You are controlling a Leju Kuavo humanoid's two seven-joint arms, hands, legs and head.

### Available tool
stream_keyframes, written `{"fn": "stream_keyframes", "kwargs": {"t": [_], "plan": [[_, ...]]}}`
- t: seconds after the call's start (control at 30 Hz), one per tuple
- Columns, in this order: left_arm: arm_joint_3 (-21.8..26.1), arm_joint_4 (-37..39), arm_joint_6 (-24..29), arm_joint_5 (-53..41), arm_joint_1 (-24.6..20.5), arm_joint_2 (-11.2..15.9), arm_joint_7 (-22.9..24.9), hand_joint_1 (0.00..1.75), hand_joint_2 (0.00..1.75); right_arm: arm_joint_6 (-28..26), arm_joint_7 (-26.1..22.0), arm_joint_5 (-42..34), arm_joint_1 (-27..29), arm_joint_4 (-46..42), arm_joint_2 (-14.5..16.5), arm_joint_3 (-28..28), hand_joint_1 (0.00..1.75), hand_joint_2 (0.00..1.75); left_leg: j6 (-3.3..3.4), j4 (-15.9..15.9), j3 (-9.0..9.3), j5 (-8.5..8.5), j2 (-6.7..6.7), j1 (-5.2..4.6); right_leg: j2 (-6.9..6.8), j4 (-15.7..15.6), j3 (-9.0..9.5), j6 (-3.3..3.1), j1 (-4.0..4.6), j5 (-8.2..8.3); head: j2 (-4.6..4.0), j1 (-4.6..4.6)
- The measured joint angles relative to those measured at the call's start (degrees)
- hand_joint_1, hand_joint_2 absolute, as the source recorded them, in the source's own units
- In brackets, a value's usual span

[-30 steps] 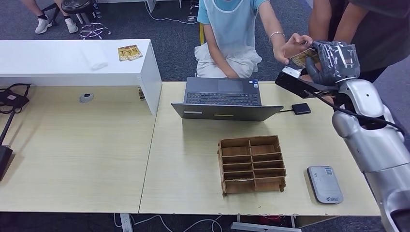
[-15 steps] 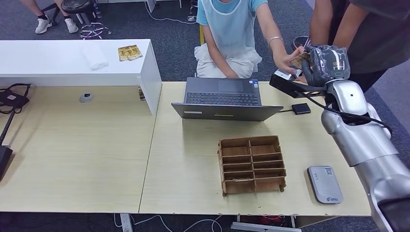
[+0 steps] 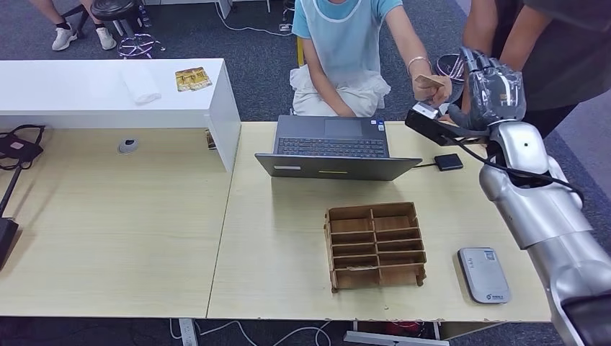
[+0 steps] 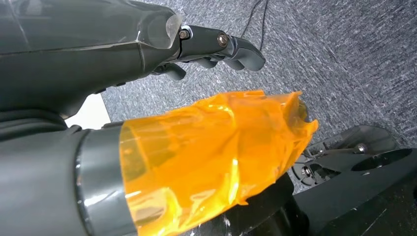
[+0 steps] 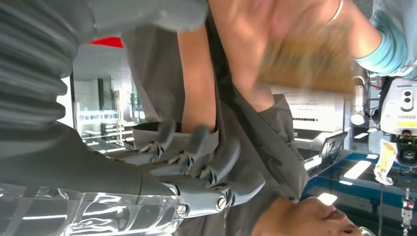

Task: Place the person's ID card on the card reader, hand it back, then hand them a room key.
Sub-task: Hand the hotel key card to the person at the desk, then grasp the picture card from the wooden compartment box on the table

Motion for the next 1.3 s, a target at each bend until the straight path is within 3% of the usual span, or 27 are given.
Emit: {"fn": "stream_keyframes", "kwargs": {"t": [0.37,0.57,0.73,1.0,1.3], "plan": [[0.00,0.00,0.18,0.59,0.04,0.02,-0.19,0.00,0.00,-4.04,-0.80,-2.34,2.97,-3.22,-0.67,-4.41,0.00,1.75,0.00,0.01,0.01,0.00,0.00,0.00,0.00,0.00,-0.02,0.00,0.00,0.00,0.00,-0.01],[0.00,0.00,0.48,1.68,0.27,0.02,-0.93,0.00,0.00,-9.23,-4.83,-12.97,10.22,-12.78,-1.27,-11.44,0.00,1.75,0.00,0.00,-0.02,-0.01,-0.02,0.00,-0.01,0.00,-0.02,0.00,0.00,-0.01,0.00,-0.01],[0.02,0.00,0.58,2.85,0.60,0.04,-1.51,0.00,0.00,-9.90,-9.39,-22.53,16.75,-21.65,-1.23,-17.92,0.00,1.75,0.00,0.00,-0.03,-0.01,-0.02,0.01,-0.02,-0.01,-0.03,-0.01,0.00,-0.01,0.00,-0.01],[0.11,0.00,1.20,6.20,1.05,0.10,-2.84,0.00,0.00,0.87,-18.71,-44.37,30.81,-37.28,-0.79,-27.94,0.00,1.75,0.00,-0.01,-0.06,-0.02,-0.13,0.01,-0.08,-0.01,-0.03,0.00,0.00,-0.03,-0.01,-0.01],[0.92,0.00,1.59,8.86,1.39,0.39,-4.13,0.00,0.00,9.37,-25.48,-53.80,47.67,-50.42,0.37,-34.72,0.00,1.75,0.00,-0.02,-0.08,-0.05,-0.16,0.02,-0.15,-0.03,-0.06,0.02,0.01,-0.08,0.00,-0.01]]}}
